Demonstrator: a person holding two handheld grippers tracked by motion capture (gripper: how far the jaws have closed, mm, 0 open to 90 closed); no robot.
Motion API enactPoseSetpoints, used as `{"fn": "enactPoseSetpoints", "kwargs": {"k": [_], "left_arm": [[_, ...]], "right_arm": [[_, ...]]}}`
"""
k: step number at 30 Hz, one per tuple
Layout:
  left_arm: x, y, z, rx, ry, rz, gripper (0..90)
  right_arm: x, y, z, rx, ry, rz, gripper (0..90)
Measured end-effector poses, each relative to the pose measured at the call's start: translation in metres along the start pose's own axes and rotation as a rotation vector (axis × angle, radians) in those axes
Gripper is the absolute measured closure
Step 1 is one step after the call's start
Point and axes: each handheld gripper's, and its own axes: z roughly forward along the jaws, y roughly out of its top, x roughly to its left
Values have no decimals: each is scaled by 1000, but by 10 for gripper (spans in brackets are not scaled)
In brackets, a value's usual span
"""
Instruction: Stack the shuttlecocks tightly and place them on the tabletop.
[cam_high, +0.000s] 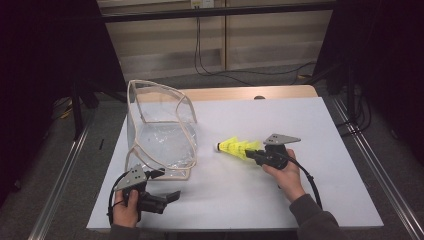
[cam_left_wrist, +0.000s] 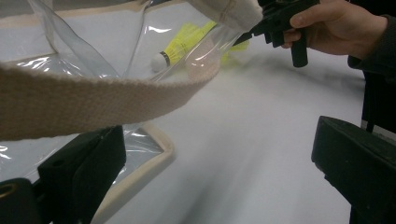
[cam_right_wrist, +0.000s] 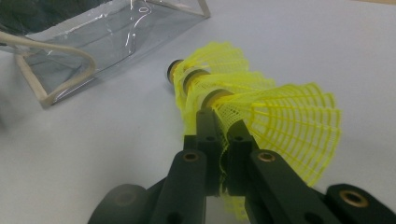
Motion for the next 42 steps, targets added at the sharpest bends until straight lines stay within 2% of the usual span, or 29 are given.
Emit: {"fn": "enactPoseSetpoints", "kwargs": {"k": [24,32,36,42], "left_arm": [[0,-1,1,0,1,-3,31],[0,-1,1,3,4,-4,31],[1,0,1,5,0,-2,31],[0,0,1,5,2,-2,31]], "right_arm": [[5,2,7,27,2,-23,869],[5,1,9,82,-4,-37,798],[6,1,8,119,-17,-54,727],[6,1,4,130,-12,-51,698]]}}
